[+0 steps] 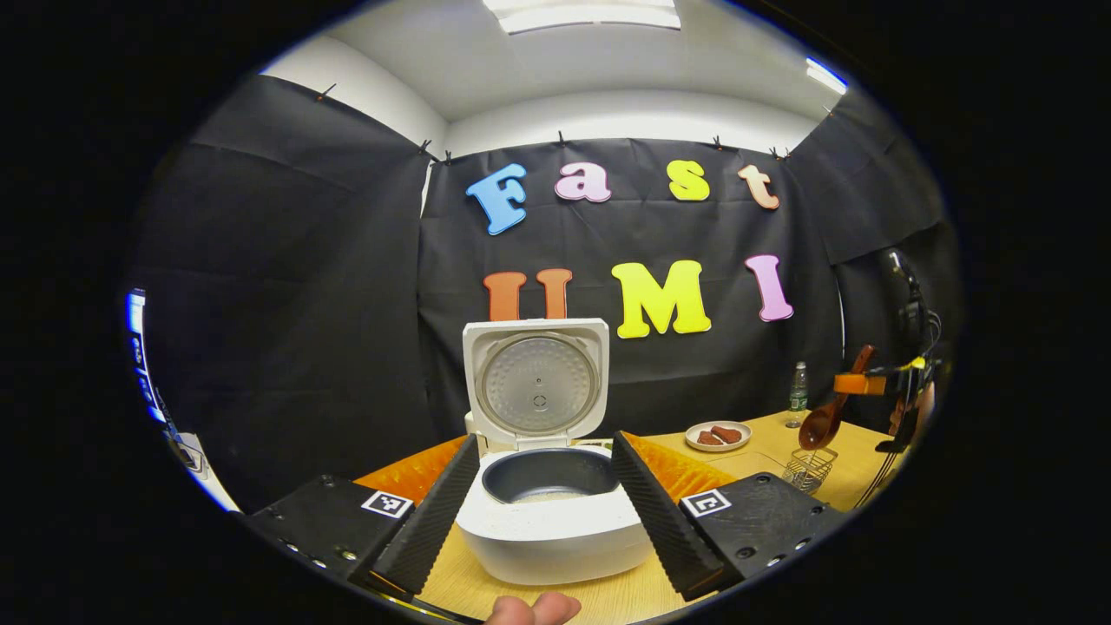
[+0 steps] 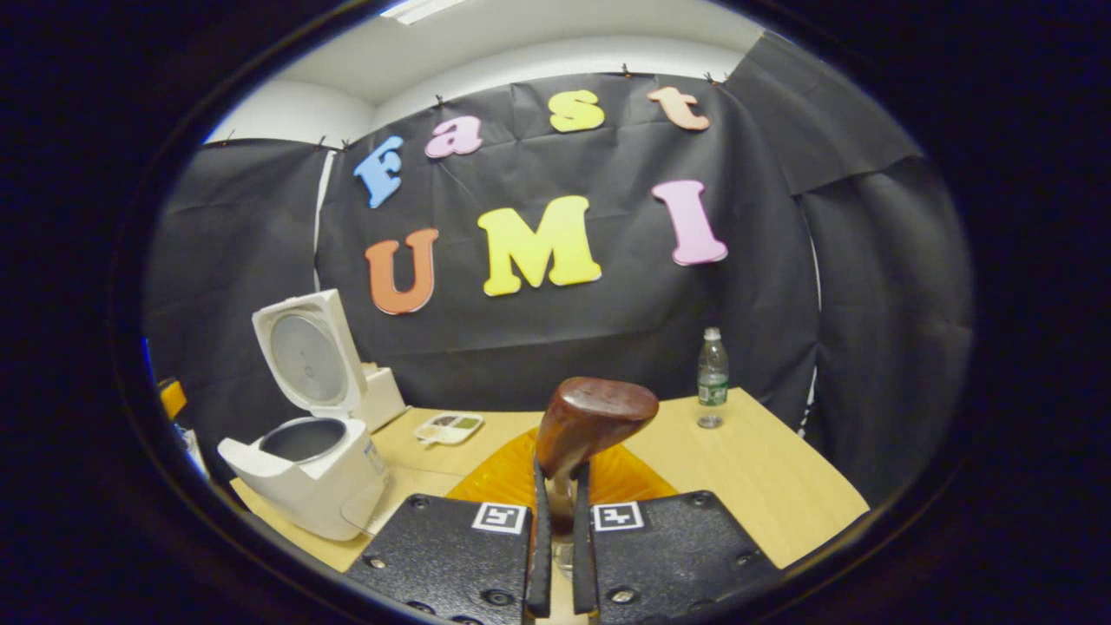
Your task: Close the left gripper, press the button to open the rice cooker; take a wooden spoon from the chopstick holder with the right hand, scoop a spoonful of rice and pour it into the rice cooker, then put the wooden spoon back into the chopstick holder.
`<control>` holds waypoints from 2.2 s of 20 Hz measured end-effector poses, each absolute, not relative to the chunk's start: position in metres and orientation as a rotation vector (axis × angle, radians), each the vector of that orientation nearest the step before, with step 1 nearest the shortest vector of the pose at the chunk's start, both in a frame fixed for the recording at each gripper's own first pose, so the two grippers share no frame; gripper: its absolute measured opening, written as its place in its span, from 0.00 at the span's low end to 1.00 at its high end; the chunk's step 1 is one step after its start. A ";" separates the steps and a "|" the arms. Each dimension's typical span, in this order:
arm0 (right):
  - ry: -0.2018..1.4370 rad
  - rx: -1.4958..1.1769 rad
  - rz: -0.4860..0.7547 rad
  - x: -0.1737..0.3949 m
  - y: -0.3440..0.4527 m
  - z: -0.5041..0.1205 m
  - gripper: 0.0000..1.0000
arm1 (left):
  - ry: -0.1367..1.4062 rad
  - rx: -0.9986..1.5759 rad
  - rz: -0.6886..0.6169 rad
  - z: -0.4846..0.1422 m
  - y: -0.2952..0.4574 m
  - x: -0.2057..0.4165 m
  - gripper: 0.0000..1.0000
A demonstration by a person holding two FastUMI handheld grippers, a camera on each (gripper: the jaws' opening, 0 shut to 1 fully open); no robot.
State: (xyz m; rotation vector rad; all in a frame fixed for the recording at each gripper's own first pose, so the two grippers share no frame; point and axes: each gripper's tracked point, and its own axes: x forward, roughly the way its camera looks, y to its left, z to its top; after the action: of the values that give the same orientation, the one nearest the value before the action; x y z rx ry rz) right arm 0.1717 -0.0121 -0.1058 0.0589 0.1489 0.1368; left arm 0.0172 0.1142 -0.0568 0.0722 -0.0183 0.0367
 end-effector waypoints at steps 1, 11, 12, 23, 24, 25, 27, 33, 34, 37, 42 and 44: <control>0.153 0.040 0.170 0.174 0.004 -0.096 0.14 | -0.019 0.068 0.040 -0.058 0.117 0.015 0.97; 0.435 -0.236 0.279 0.220 0.107 -0.166 0.14 | -0.005 0.033 0.050 -0.059 0.143 -0.005 0.97; 0.461 -0.276 0.265 0.223 0.107 -0.181 0.14 | -0.001 0.031 0.048 -0.062 0.144 -0.005 0.97; 0.570 -0.416 0.259 0.216 0.140 -0.268 0.14 | -0.010 0.076 0.094 -0.096 0.166 -0.013 0.97; 0.572 -0.397 0.274 0.214 0.149 -0.270 0.14 | -0.010 0.073 0.099 -0.098 0.168 -0.014 0.97; 0.574 -0.378 0.288 0.212 0.159 -0.273 0.17 | -0.010 0.066 0.103 -0.101 0.170 -0.017 0.97; 0.576 -0.330 0.307 0.210 0.174 -0.276 0.14 | -0.004 0.042 0.111 -0.109 0.172 -0.020 0.97; 0.583 -0.136 0.321 0.212 0.194 -0.272 0.14 | 0.021 0.026 0.132 -0.129 0.178 -0.027 0.97; 0.585 -0.092 0.328 0.211 0.197 -0.268 0.14 | 0.026 0.022 0.128 -0.130 0.175 -0.027 0.97; 0.589 0.009 0.348 0.211 0.203 -0.258 0.14 | 0.021 0.009 0.117 -0.127 0.171 -0.027 0.96; 0.652 0.311 0.335 0.219 0.187 -0.254 0.14 | 0.010 0.014 0.109 -0.120 0.168 -0.032 0.96; 0.669 0.446 0.332 0.219 0.183 -0.253 0.14 | -0.001 0.003 0.110 -0.116 0.167 -0.035 0.96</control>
State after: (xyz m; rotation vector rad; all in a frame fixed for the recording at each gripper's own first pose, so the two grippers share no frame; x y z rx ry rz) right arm 0.2191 0.1832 -0.2527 0.4456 0.6687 0.3321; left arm -0.0355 0.1672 -0.1160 0.0029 -0.0008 0.1096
